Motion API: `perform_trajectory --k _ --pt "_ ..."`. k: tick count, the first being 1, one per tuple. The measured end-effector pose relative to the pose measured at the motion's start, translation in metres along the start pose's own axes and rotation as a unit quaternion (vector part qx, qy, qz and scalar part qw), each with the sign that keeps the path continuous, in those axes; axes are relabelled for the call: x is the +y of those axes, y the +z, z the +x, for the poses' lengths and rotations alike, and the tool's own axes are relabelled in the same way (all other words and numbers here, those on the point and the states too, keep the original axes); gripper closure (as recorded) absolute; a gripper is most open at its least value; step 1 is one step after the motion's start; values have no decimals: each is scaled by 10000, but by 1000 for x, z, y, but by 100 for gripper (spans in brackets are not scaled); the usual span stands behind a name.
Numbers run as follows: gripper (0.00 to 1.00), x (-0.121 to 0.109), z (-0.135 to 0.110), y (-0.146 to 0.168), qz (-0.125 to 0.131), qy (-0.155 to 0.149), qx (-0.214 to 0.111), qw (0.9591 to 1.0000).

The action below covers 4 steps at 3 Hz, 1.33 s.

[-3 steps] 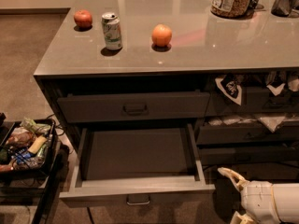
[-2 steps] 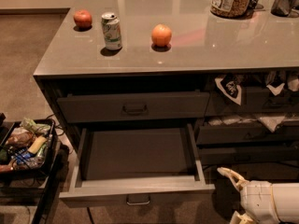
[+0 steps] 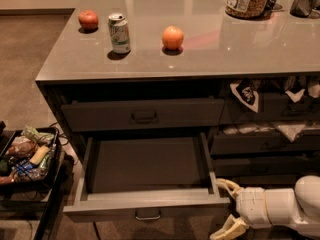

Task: Close middle drawer

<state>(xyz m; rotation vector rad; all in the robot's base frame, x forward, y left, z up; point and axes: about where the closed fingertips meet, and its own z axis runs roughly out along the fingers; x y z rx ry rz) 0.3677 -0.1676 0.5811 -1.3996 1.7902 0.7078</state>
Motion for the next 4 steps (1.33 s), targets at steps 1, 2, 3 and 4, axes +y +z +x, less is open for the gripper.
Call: perform_trajectory --k 1,2,3,4 --pt "29 0 2 2 -10 20 -11 10000" --pt "52 0 2 2 -10 20 -11 10000" --pt "75 0 2 2 -9 20 -11 10000" --pt "98 2 -1 0 219 -55 179 9996"
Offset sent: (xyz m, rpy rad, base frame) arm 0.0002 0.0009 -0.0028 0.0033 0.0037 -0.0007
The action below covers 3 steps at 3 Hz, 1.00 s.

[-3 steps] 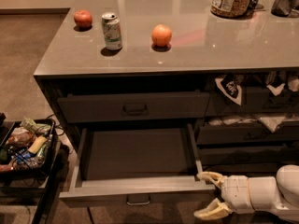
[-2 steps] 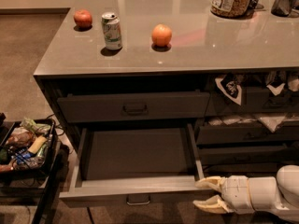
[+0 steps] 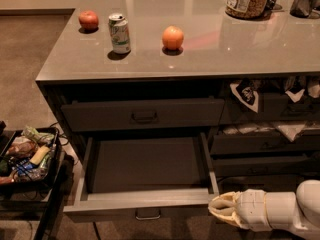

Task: Close middle drawer

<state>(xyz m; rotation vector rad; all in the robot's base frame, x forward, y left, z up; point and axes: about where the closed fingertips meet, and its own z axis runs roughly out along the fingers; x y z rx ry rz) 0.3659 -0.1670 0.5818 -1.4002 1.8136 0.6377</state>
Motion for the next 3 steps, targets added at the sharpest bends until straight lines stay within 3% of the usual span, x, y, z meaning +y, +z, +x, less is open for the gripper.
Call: perform_trajectory --k 1,2,3 --pt "100 9 17 16 306 88 -88 9995" --pt "100 21 39 47 350 165 -408 9984" --pt "100 46 71 98 416 200 -753 9961"
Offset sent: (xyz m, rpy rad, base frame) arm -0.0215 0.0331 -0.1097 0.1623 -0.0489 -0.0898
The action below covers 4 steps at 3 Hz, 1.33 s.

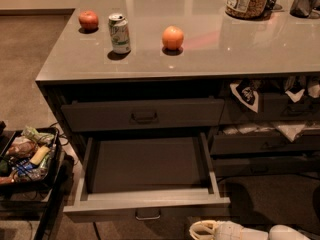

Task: Close middle drawer

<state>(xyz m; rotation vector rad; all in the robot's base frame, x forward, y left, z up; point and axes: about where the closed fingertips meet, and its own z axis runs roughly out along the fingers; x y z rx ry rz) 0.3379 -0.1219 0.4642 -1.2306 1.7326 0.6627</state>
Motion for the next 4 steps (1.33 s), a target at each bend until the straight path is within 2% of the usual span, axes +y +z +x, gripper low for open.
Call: perform_trajectory --k 1,2,3,4 --pt "100 2 1 2 37 13 -36 10000" --pt "100 -6 7 18 531 -30 -260 9982" --pt "100 -26 17 46 1226 -226 -381 9915" --pt "100 -43 13 66 1517 -590 -425 9858"
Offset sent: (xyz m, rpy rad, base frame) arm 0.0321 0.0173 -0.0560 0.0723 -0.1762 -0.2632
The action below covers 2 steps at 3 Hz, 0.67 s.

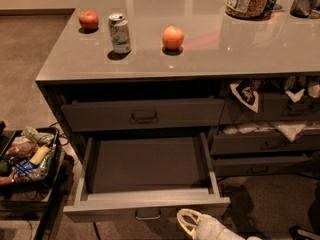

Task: Close middle drawer

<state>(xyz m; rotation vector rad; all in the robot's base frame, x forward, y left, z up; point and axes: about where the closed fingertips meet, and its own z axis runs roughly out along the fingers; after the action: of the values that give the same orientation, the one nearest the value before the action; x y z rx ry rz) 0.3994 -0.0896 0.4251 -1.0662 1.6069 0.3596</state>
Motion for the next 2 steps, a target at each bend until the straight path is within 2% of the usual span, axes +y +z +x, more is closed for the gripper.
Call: perform_trajectory --k 1,2 --pt "100 0 0 0 0 0 0 10000" --pt "100 4 11 1 82 78 99 9999"
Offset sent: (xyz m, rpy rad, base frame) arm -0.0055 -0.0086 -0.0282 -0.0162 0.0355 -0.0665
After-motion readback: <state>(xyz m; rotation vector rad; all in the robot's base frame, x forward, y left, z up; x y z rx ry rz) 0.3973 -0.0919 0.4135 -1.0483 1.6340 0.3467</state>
